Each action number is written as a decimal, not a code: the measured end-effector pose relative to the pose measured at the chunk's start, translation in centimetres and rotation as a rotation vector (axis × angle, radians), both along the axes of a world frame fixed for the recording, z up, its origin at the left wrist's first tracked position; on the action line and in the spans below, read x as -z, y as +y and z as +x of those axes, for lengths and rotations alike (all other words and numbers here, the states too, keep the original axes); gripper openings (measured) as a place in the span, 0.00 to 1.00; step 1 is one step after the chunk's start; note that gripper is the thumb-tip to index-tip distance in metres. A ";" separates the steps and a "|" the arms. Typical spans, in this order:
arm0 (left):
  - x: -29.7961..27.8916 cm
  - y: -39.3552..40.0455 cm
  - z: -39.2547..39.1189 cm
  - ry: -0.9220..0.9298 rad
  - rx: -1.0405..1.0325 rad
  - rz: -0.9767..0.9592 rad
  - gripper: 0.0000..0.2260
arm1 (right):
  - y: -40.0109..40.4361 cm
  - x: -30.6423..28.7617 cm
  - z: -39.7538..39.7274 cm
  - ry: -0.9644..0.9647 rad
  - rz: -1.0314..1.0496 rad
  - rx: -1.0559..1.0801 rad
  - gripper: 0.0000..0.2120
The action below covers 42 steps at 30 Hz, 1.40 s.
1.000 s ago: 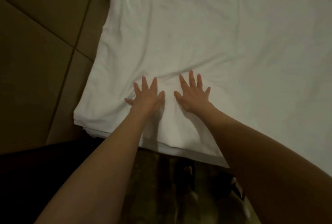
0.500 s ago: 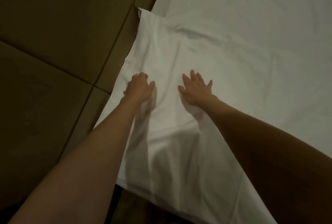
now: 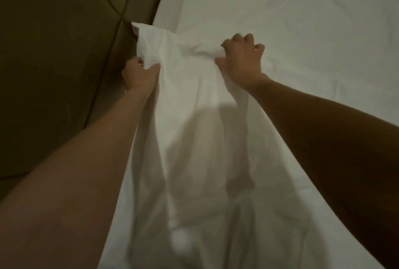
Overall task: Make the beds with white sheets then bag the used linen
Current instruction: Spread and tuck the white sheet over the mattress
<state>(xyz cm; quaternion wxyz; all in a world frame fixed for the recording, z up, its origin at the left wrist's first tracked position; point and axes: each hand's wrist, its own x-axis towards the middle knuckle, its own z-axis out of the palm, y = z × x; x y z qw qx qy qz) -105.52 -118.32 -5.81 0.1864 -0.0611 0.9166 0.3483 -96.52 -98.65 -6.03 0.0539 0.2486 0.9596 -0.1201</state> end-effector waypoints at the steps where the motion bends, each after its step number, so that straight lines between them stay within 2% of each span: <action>1: 0.2 0.3 -0.3 0.005 0.006 -0.007 0.18 | 0.4 0.1 -0.4 -0.020 -0.007 -0.029 0.14; 3: 0.4 0.4 -1.0 0.046 -0.005 -0.018 0.15 | 0.8 -0.1 -1.3 -0.016 -0.064 -0.049 0.11; 9: 1.9 1.2 -2.9 0.140 0.027 -0.174 0.13 | 1.4 0.8 -2.7 -0.048 -0.087 -0.020 0.15; 12: 1.9 2.1 -2.3 0.215 0.056 -0.211 0.18 | 1.2 1.2 -2.6 0.009 -0.077 0.024 0.15; 15: 0.3 2.4 1.1 0.411 0.224 -0.150 0.29 | 1.4 1.0 -1.9 0.100 -0.103 0.039 0.14; 17: 0.5 1.8 5.3 0.449 0.445 -0.177 0.29 | 0.8 0.9 -1.1 0.144 -0.120 0.018 0.19; 20: 2.9 -0.1 12.6 0.438 0.905 -0.372 0.25 | -1.1 1.3 1.5 0.084 -0.172 -0.076 0.27; 21: 3.5 -0.4 14.0 0.381 1.011 -0.461 0.26 | -1.9 1.7 2.9 0.062 -0.167 -0.127 0.28; 23: 4.2 -0.3 14.7 0.230 1.055 -0.545 0.27 | -3.2 2.8 6.4 -0.031 -0.127 -0.188 0.30; 26: 3.2 1.7 13.6 0.062 0.961 -0.574 0.27 | -4.6 3.2 11.7 -0.277 -0.113 -0.186 0.31; 30: -3.3 5.0 13.3 -0.207 0.903 -0.612 0.25 | -5.1 -0.4 16.3 -0.503 -0.184 -0.215 0.29; 32: -7.8 5.8 13.7 -0.141 0.903 -0.568 0.22 | -4.3 -4.4 16.9 -0.555 -0.219 -0.152 0.25; 35: -15.2 5.8 14.6 0.079 0.911 -0.533 0.19 | -3.4 -12.3 17.4 -0.389 -0.135 -0.120 0.19; 42: -33.3 3.7 17.0 0.245 0.888 -0.421 0.17 | -3.1 -31.0 20.2 -0.259 -0.097 -0.072 0.20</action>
